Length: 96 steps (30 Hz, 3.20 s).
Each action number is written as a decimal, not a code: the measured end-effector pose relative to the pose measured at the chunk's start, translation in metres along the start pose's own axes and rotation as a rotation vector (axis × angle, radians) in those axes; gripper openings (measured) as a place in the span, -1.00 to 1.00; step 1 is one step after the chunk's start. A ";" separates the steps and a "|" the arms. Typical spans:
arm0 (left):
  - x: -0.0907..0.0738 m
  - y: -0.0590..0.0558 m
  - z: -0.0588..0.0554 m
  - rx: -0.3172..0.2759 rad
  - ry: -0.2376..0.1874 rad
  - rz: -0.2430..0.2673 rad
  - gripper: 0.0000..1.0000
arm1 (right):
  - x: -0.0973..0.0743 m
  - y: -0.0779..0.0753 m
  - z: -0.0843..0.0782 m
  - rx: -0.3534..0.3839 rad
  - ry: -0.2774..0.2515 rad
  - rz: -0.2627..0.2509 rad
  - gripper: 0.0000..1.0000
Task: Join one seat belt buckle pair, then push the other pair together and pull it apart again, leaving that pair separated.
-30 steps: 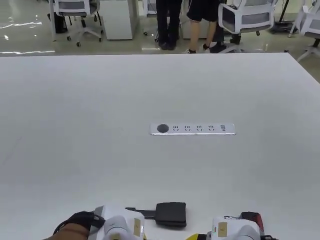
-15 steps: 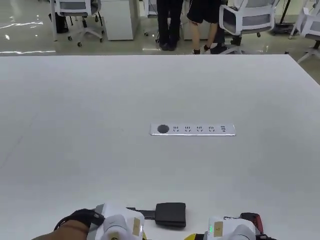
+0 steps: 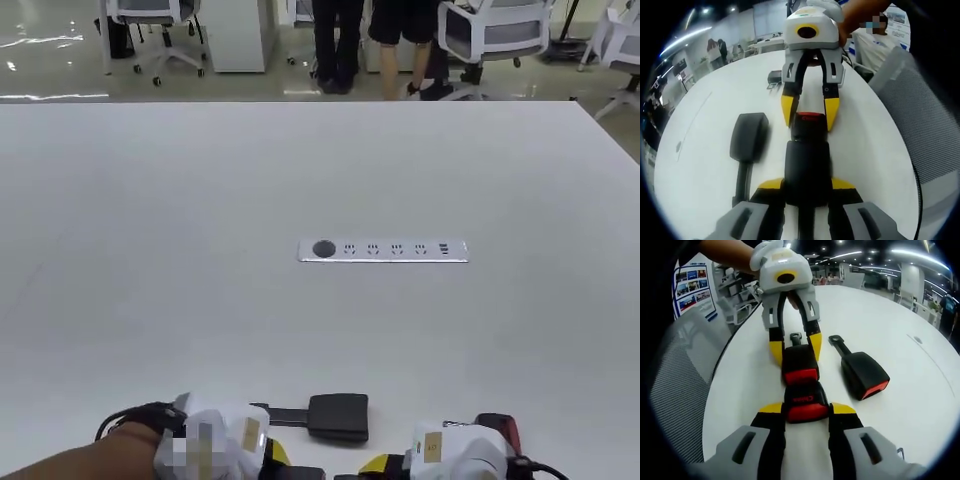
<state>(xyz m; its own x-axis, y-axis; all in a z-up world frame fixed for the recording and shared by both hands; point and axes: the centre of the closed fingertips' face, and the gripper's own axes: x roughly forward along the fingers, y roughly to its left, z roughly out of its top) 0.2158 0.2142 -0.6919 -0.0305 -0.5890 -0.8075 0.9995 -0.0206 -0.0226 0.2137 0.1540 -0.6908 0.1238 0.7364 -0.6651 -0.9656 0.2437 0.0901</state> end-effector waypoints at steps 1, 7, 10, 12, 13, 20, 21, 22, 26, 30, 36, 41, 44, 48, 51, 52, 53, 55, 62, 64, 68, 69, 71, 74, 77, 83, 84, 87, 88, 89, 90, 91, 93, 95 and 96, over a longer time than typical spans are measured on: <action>0.000 0.000 -0.001 0.002 -0.007 -0.001 -0.34 | 0.001 0.000 0.001 -0.012 -0.004 -0.003 -0.38; -0.001 0.000 0.000 -0.005 -0.050 -0.005 -0.34 | -0.001 0.002 0.003 -0.026 -0.036 -0.019 -0.38; -0.002 0.000 0.001 -0.009 -0.062 -0.009 -0.34 | -0.002 0.004 0.004 -0.020 -0.050 -0.020 -0.39; -0.002 0.000 0.001 -0.008 -0.072 -0.012 -0.34 | -0.003 0.004 0.005 -0.018 -0.060 -0.022 -0.38; -0.002 0.000 0.001 -0.008 -0.078 -0.013 -0.34 | -0.003 0.005 0.006 -0.017 -0.068 -0.024 -0.39; -0.003 0.000 0.001 -0.009 -0.099 -0.017 -0.34 | -0.005 0.006 0.007 -0.009 -0.096 -0.026 -0.39; -0.003 0.000 0.001 -0.008 -0.101 -0.017 -0.34 | -0.005 0.006 0.007 -0.009 -0.099 -0.026 -0.39; -0.002 0.000 0.001 -0.006 -0.102 -0.018 -0.34 | -0.005 0.005 0.007 -0.009 -0.104 -0.026 -0.39; -0.002 -0.001 0.001 0.002 -0.109 -0.020 -0.34 | -0.006 0.006 0.005 -0.004 -0.124 -0.030 -0.38; -0.002 0.000 0.000 0.004 -0.111 -0.024 -0.34 | -0.006 0.005 0.004 -0.003 -0.132 -0.028 -0.38; -0.002 -0.002 0.001 0.025 -0.097 -0.016 -0.33 | -0.007 0.005 0.004 -0.027 -0.144 -0.033 -0.36; -0.002 -0.002 0.000 0.022 -0.087 -0.022 -0.33 | -0.007 0.005 0.003 -0.020 -0.134 -0.035 -0.35; -0.002 -0.002 0.000 0.021 -0.069 -0.024 -0.32 | -0.007 0.005 0.003 -0.017 -0.125 -0.041 -0.34; -0.001 -0.002 -0.001 0.006 -0.055 -0.017 -0.31 | -0.007 0.002 0.007 -0.079 -0.123 -0.091 -0.30; 0.000 -0.003 0.001 0.014 -0.031 -0.012 -0.31 | -0.010 0.018 0.004 0.029 -0.108 -0.074 0.00; 0.000 -0.002 0.001 0.001 -0.016 -0.006 -0.30 | -0.012 0.017 0.004 0.027 -0.112 -0.086 0.07; -0.001 -0.001 -0.001 -0.012 0.003 0.005 -0.29 | -0.016 0.015 0.005 0.018 -0.121 -0.119 0.12; -0.002 0.000 -0.001 0.032 0.040 0.029 -0.15 | -0.023 0.016 0.007 0.039 -0.137 -0.119 0.16; -0.012 -0.001 0.015 0.011 0.003 0.059 0.40 | -0.045 0.010 0.004 0.041 -0.145 -0.167 0.36; -0.018 0.003 0.022 -0.007 -0.019 0.075 0.47 | -0.053 0.008 0.005 0.051 -0.157 -0.170 0.36; -0.028 0.016 0.033 -0.032 -0.054 0.117 0.54 | -0.069 -0.003 0.002 0.038 -0.158 -0.197 0.39; -0.031 0.020 0.037 -0.036 -0.070 0.127 0.54 | -0.075 -0.009 -0.002 0.042 -0.149 -0.209 0.38; -0.033 0.025 0.041 -0.038 -0.078 0.137 0.54 | -0.083 -0.019 -0.010 0.057 -0.138 -0.220 0.39; -0.037 0.034 0.045 -0.009 -0.061 0.154 0.53 | -0.097 -0.035 -0.017 0.052 -0.130 -0.247 0.40; -0.040 0.045 0.046 -0.017 -0.062 0.163 0.52 | -0.109 -0.052 -0.027 0.061 -0.113 -0.270 0.42; -0.039 0.069 0.051 -0.034 -0.065 0.189 0.48 | -0.127 -0.080 -0.041 0.089 -0.100 -0.283 0.47; -0.038 0.071 0.052 -0.032 -0.069 0.189 0.48 | -0.129 -0.083 -0.043 0.092 -0.093 -0.280 0.47; -0.035 0.079 0.055 -0.026 -0.070 0.187 0.48 | -0.133 -0.091 -0.045 0.084 -0.080 -0.279 0.47; -0.034 0.081 0.054 -0.022 -0.069 0.187 0.48 | -0.134 -0.093 -0.045 0.085 -0.078 -0.276 0.46; -0.033 0.085 0.055 -0.025 -0.072 0.182 0.47 | -0.135 -0.095 -0.046 0.084 -0.072 -0.273 0.47; -0.031 0.087 0.055 -0.032 -0.072 0.181 0.47 | -0.135 -0.097 -0.048 0.082 -0.063 -0.269 0.46; -0.030 0.090 0.056 -0.034 -0.073 0.185 0.47 | -0.135 -0.099 -0.051 0.080 -0.045 -0.261 0.46; -0.026 0.095 0.056 -0.038 -0.079 0.182 0.46 | -0.137 -0.103 -0.054 0.084 -0.047 -0.256 0.46; -0.021 0.096 0.056 -0.041 -0.078 0.176 0.45 | -0.137 -0.106 -0.056 0.099 -0.049 -0.245 0.47; -0.019 0.096 0.056 -0.043 -0.077 0.171 0.43 | -0.137 -0.107 -0.057 0.099 -0.049 -0.244 0.47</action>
<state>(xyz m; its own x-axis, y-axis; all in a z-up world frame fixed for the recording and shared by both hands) 0.3125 0.1785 -0.6458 0.1415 -0.6412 -0.7542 0.9893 0.1186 0.0848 0.2868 -0.0086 -0.6517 0.3639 0.6773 -0.6394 -0.8789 0.4770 0.0051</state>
